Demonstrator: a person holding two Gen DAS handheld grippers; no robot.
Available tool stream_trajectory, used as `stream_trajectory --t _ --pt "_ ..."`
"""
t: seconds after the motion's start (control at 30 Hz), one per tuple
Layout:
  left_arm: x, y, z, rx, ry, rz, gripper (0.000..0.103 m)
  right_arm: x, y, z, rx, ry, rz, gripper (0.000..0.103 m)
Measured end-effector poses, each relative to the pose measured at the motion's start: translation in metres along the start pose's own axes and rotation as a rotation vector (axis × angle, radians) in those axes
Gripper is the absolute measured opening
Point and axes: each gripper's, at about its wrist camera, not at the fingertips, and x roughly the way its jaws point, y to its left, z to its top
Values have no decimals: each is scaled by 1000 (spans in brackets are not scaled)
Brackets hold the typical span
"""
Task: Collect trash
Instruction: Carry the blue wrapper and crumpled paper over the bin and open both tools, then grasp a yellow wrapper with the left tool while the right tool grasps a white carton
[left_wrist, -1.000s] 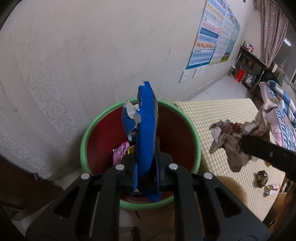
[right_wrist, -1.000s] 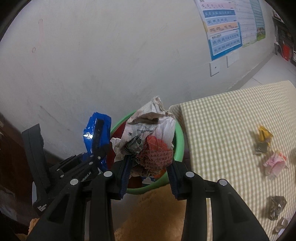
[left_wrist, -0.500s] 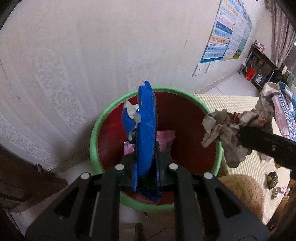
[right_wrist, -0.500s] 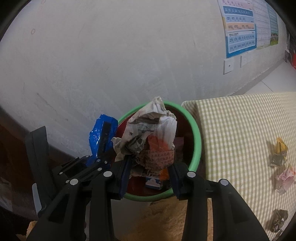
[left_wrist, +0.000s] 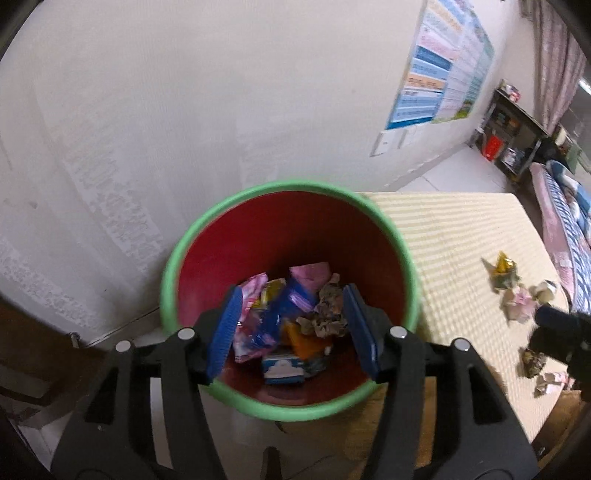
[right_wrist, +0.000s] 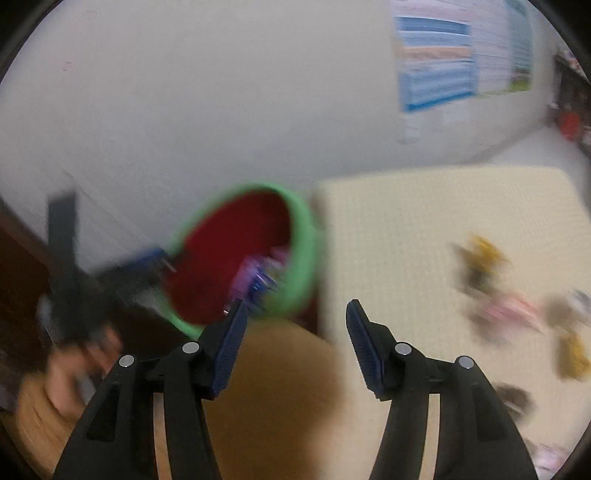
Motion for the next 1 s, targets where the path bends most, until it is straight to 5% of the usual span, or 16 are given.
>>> stream_trajectory --t 0.23,0.43,0.57,0.7,0.77,0.93,1.0 --pt "-2 -68 -3 106 22 -122 54 -60 -137 -82 24 213 -368 58" --pt "5 -141 -8 204 84 -252 61 -48 -175 -133 -35 455 -447 61" --pt "24 -185 -6 247 128 -300 61 -28 -173 -143 -84 512 -473 54" --pt "57 -231 3 288 176 -316 60 -29 -174 -136 -67 470 -452 30" --pt "73 -251 6 303 197 -311 51 -43 -182 -128 -14 409 -407 16" --pt "109 -287 18 297 241 -303 42 -68 -199 -117 115 266 -293 11" --pt "126 -296 20 292 274 -291 31 -71 -203 -116 142 244 -271 11"
